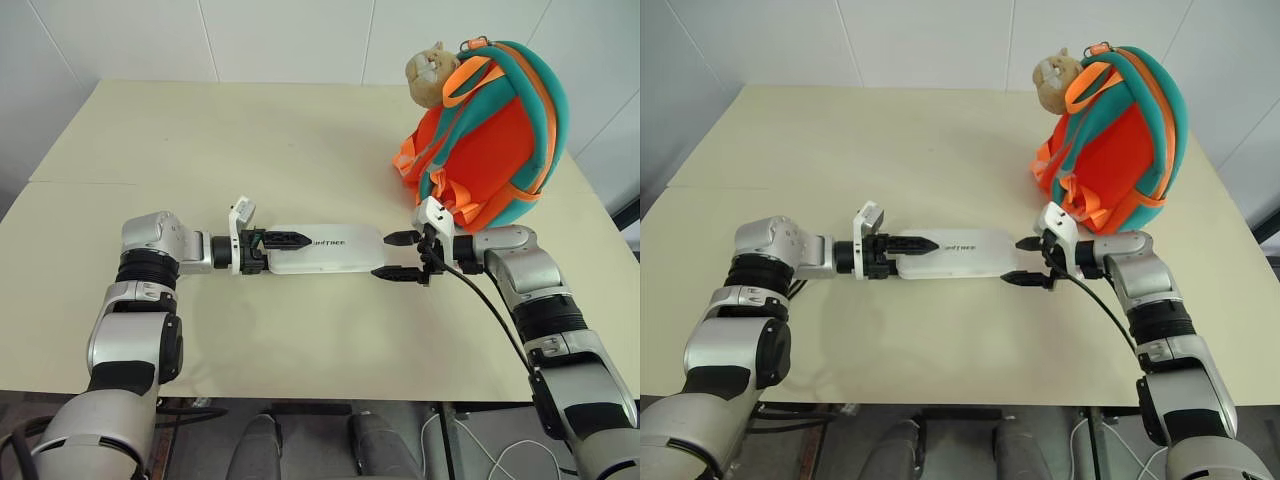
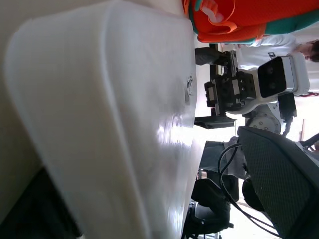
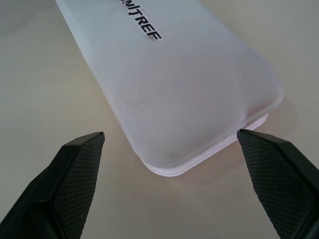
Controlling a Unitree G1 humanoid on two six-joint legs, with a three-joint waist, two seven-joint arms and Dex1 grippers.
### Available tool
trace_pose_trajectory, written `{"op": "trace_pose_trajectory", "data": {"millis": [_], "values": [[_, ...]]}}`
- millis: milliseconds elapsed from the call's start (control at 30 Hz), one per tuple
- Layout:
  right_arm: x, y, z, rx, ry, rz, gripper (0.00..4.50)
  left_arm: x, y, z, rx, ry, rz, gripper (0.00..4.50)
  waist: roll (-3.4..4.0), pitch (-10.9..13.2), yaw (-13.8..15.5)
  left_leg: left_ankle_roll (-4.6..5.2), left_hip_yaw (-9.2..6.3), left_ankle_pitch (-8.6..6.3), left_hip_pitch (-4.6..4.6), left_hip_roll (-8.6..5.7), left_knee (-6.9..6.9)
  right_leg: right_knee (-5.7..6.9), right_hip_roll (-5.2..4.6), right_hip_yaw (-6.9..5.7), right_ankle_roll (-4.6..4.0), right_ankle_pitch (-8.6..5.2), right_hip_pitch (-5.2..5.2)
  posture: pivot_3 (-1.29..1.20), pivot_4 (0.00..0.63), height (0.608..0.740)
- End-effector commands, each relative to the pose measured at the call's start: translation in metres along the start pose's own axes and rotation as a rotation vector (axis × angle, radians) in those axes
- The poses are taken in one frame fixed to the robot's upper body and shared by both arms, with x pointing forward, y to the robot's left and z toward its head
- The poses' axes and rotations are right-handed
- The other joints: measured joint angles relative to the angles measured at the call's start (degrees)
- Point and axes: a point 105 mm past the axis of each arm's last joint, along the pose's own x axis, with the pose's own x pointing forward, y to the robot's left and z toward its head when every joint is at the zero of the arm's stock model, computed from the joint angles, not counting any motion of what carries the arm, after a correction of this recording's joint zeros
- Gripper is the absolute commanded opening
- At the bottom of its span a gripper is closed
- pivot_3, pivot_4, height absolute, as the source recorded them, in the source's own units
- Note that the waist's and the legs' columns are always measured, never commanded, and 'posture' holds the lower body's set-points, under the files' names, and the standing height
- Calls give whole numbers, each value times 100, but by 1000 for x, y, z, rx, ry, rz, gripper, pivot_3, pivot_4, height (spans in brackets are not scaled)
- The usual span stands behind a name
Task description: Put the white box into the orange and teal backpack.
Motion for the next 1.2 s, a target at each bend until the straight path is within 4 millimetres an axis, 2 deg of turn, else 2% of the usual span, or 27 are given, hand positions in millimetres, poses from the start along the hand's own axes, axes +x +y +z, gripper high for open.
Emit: {"op": "trace_pose_trajectory", "data": {"millis": [33,100,200,400,500,633,733,833,967,1067,1200], "values": [[-5,1,6,-38,-34,-9,4500,2,6,-6,-22,18,5,4463,0,0,-1,0,0,0,0,0,1,0,0,0,0,0,1,0,150,740],[-7,2,3,-39,-30,-14,4500,2,6,-5,-17,13,-4,4463,0,0,-2,0,0,0,1,0,2,0,0,0,0,0,1,0,150,740],[-10,2,2,-41,-32,-22,4500,0,7,-4,-6,-1,-11,3853,0,0,-1,0,0,0,0,0,1,0,0,0,0,0,0,0,150,740],[-16,4,0,-50,-40,-44,4500,-7,-3,-7,-26,1,-75,1993,0,1,-13,0,0,0,-2,1,-6,0,1,0,0,0,-6,0,150,740],[-26,3,6,-78,-65,-95,4500,-17,-13,-10,-1,2,-116,1319,0,1,-19,0,1,0,-2,2,-7,-1,1,1,0,0,-6,0,150,740],[-50,-14,21,-62,-118,-263,4500,-45,-41,-3,188,-117,-264,1319,1,2,-23,-6,7,3,-4,6,-21,2,0,8,-1,0,-18,0,150,740],[-66,-25,30,-27,-178,-419,4500,-70,-44,-1,308,-230,-276,1319,1,2,-6,-13,6,7,-6,10,-29,5,1,7,-4,-2,-28,0,150,740],[-76,-29,39,6,-226,-534,4500,-88,-33,-4,370,-284,-190,1319,2,1,-10,-14,7,8,-4,12,-38,2,1,7,-8,-4,-29,0,150,740],[-97,-44,60,20,-288,-817,4500,-126,-11,-9,383,-397,-60,1319,1,1,-23,-14,12,8,-4,10,-48,2,-3,12,-10,-4,-37,0,150,740],[-99,-60,69,63,-325,-951,4500,-130,-6,-17,369,-406,-36,1319,1,2,-14,-16,11,10,-4,10,-53,1,-5,12,-14,-5,-41,0,150,740],[-76,-82,83,128,-397,-974,4500,-121,-8,-25,390,-380,-45,1319,0,2,-9,-16,12,13,-4,6,-57,0,-9,11,-21,-2,-41,0,150,740]]}}
